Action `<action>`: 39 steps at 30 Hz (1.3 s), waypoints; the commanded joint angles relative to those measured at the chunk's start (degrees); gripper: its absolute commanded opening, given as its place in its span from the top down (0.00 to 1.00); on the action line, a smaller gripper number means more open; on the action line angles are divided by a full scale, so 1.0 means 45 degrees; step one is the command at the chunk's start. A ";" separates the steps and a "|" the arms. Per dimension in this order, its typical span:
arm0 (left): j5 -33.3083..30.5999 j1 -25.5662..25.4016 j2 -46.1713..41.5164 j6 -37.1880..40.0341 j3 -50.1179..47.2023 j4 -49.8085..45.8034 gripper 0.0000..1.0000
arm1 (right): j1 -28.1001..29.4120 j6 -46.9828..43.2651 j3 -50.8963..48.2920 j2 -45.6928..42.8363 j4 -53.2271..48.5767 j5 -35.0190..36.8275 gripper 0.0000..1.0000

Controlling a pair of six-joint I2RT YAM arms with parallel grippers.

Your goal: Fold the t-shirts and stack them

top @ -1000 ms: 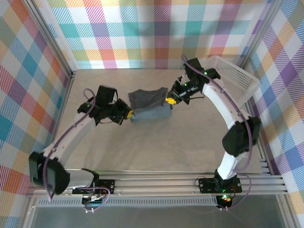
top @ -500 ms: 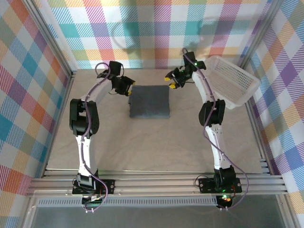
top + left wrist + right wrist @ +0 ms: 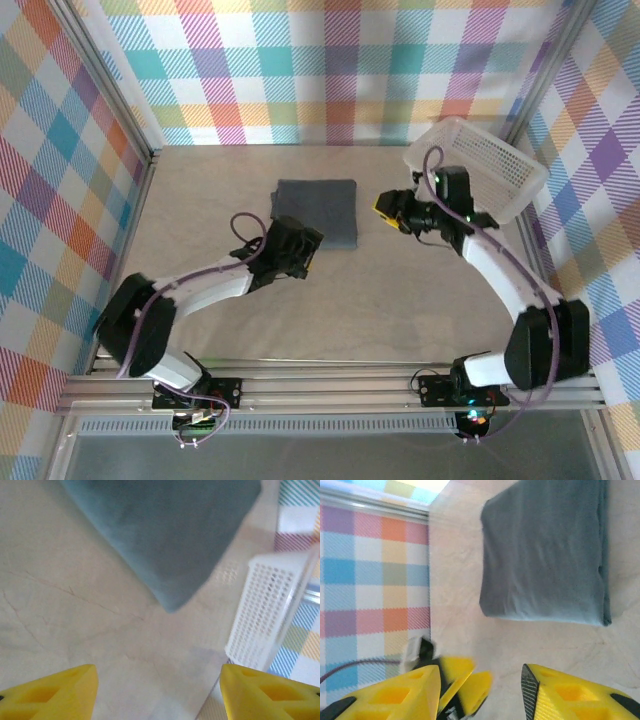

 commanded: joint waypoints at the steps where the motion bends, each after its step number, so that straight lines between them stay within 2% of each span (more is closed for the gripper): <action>1: -0.2324 -0.0326 0.1443 -0.2284 -0.0011 0.3116 0.34 | -0.0004 0.0577 -0.1762 -0.0954 0.1902 -0.0661 0.52; 7: -0.3244 -0.0383 0.3948 -0.3232 0.1510 0.3499 0.33 | -0.0045 0.0308 -0.2868 -0.2218 0.0974 -0.1439 0.51; 10: -0.3561 -0.0345 0.4939 -0.3600 0.1924 0.3712 0.37 | -0.0065 0.0125 -0.3004 -0.2521 0.0575 -0.1588 0.51; 11: -0.3684 -0.0291 0.5295 -0.3639 0.2094 0.3895 0.41 | -0.0064 0.0086 -0.3049 -0.2634 0.0506 -0.1604 0.51; 16: -0.3951 0.0239 0.6681 -0.3738 0.3127 0.4459 0.82 | -0.0084 -0.0049 -0.3252 -0.2891 0.0128 -0.1651 0.50; 19: -0.3913 0.1064 0.7039 -0.4142 0.3267 0.4532 1.00 | -0.0134 0.0002 -0.3455 -0.2882 -0.0028 -0.1577 0.51; 21: -0.3913 0.1854 0.6902 -0.4130 0.2940 0.4711 1.00 | -0.0172 0.0009 -0.3488 -0.2871 -0.0154 -0.1632 0.51; 23: -0.3178 0.2918 0.6662 -0.3520 0.2744 0.4732 1.00 | -0.0211 -0.0015 -0.3442 -0.2887 -0.0258 -0.1585 0.51; 27: -0.0103 0.5417 0.6214 -0.0700 0.2772 0.4744 1.00 | -0.0284 -0.0071 -0.3261 -0.2730 -0.0398 -0.1450 0.51; 29: 0.1249 0.6573 0.6034 0.0851 0.3053 0.3982 1.00 | -0.0318 -0.0072 -0.3179 -0.2501 -0.0403 -0.1445 0.51; 31: 0.1641 0.7617 0.5676 0.1957 0.3135 0.2858 1.00 | -0.0333 -0.0034 -0.3076 -0.2236 -0.0350 -0.1469 0.51; 34: 0.2822 0.9075 0.5967 0.2837 0.3411 0.2693 1.00 | -0.0325 0.0012 -0.2914 -0.1878 -0.0235 -0.1443 0.51; 39: 0.3506 1.0707 0.7010 0.4190 0.4726 0.1601 1.00 | -0.0343 0.0030 -0.2640 -0.1342 -0.0083 -0.1400 0.51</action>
